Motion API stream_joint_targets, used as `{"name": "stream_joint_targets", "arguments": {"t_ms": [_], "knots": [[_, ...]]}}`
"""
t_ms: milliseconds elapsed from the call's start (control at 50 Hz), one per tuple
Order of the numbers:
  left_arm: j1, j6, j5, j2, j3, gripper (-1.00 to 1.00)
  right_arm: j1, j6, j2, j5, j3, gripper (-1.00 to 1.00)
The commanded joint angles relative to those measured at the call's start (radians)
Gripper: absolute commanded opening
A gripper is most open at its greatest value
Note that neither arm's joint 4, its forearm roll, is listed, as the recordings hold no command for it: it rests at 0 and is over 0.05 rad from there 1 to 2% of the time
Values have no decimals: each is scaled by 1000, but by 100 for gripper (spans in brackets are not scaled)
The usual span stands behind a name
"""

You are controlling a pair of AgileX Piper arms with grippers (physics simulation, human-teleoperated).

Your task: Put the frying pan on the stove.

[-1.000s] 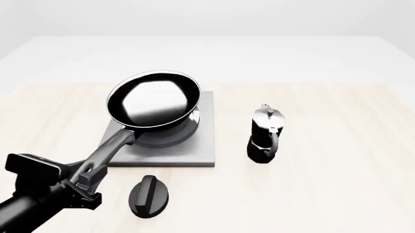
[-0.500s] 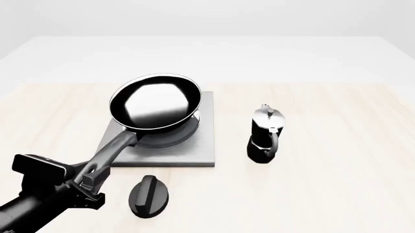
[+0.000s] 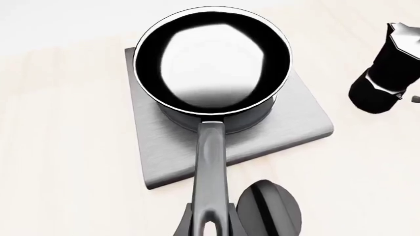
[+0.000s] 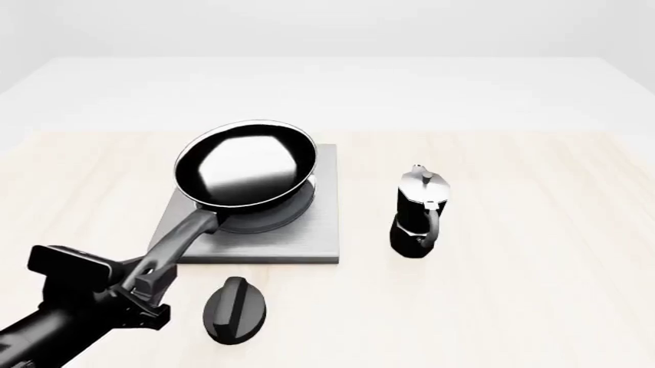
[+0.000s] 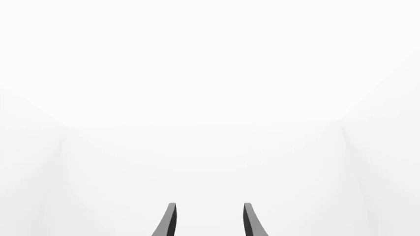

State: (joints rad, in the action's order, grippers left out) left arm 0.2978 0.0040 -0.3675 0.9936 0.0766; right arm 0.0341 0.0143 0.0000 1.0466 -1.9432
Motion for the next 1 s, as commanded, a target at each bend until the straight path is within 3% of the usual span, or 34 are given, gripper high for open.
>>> {"name": "stream_joint_targets", "arguments": {"t_ms": [20,1000], "knots": [[2,8,-50,28,25,-100,0,-1,0,0,0,100],[4,-20,-177,166,-12,-100,-2,1,0,-1,1,100]]}}
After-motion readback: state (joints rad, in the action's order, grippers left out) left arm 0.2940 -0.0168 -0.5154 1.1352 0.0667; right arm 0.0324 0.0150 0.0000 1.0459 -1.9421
